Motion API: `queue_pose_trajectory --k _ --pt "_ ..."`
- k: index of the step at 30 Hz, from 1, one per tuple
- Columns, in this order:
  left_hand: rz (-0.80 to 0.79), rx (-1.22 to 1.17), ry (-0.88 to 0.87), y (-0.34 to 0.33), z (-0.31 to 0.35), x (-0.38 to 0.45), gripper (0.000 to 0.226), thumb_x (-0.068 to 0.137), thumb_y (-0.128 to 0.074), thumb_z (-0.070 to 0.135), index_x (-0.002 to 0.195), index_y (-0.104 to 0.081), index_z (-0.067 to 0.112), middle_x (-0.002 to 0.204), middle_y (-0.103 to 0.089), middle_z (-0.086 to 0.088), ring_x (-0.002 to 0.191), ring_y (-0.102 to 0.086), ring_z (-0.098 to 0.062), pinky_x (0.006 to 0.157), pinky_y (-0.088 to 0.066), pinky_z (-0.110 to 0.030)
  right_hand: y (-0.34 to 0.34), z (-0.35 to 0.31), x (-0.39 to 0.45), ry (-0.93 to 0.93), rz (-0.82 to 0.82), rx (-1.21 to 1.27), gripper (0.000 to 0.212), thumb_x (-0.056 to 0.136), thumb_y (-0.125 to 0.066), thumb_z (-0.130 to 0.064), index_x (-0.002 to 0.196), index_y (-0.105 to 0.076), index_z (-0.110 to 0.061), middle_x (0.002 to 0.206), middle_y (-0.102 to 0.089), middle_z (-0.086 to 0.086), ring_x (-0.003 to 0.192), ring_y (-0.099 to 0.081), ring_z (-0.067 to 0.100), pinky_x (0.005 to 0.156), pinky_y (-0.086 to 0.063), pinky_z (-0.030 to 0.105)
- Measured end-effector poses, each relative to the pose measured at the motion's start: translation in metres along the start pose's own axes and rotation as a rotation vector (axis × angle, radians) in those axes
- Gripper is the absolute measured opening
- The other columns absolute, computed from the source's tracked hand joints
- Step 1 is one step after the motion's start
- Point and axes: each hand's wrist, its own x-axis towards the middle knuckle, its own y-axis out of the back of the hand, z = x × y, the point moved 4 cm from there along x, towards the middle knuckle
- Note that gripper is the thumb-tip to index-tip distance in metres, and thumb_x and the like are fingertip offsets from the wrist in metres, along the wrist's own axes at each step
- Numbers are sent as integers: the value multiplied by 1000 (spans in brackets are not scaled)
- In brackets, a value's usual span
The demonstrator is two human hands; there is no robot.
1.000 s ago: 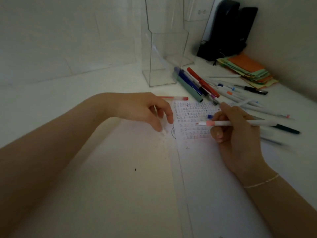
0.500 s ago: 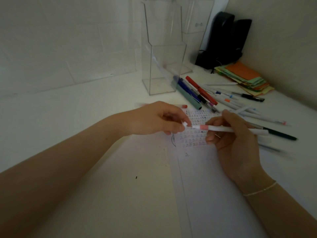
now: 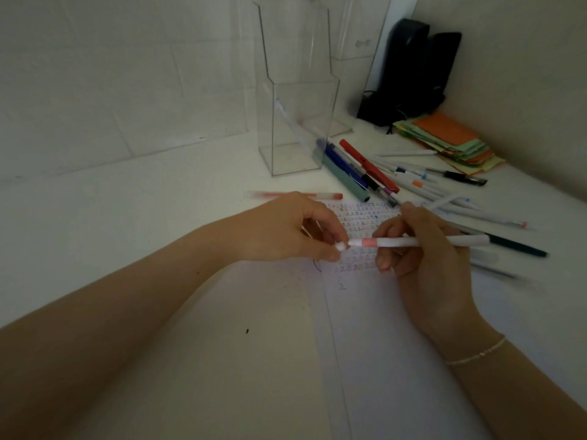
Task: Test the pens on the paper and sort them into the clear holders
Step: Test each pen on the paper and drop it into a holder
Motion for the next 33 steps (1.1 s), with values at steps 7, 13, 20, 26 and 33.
queue_pose_trajectory --k 7,13,20,26,33 --pt "40 -718 259 -2 -8 1 21 86 -60 3 107 -65 6 106 -70 -7 89 -71 -20 67 -57 -21 2 -5 -1 8 37 51 41 88 -47 -17 51 -61 -7 50 -58 9 39 -51 18 39 -43 21" --pt "54 -815 360 -6 -9 -1 8 87 -60 6 89 -67 5 85 -73 -11 79 -72 -17 64 -58 -22 0 -5 -1 29 18 8 43 93 -43 -12 54 -63 -9 56 -60 9 41 -53 19 43 -46 21" --pt "-26 -791 350 -10 -5 -2 6 89 -58 7 90 -62 5 83 -72 -10 75 -71 -17 62 -58 -23 -1 -5 -1 30 25 -36 31 86 -51 -20 58 -62 -11 60 -62 10 41 -53 20 43 -46 23" --pt "-30 -824 349 -13 -5 -2 7 92 -51 5 88 -56 7 75 -68 -9 63 -68 -15 57 -56 -25 4 -8 -1 44 97 22 38 95 -42 -10 59 -55 -7 55 -61 8 38 -51 18 40 -45 21" --pt "-49 -741 353 -17 -3 -2 10 93 -50 10 84 -54 12 70 -62 -4 54 -54 -9 53 -48 -19 -3 -1 0 -34 -8 -117 24 80 -58 -23 66 -60 -4 66 -66 14 46 -59 20 46 -50 25"
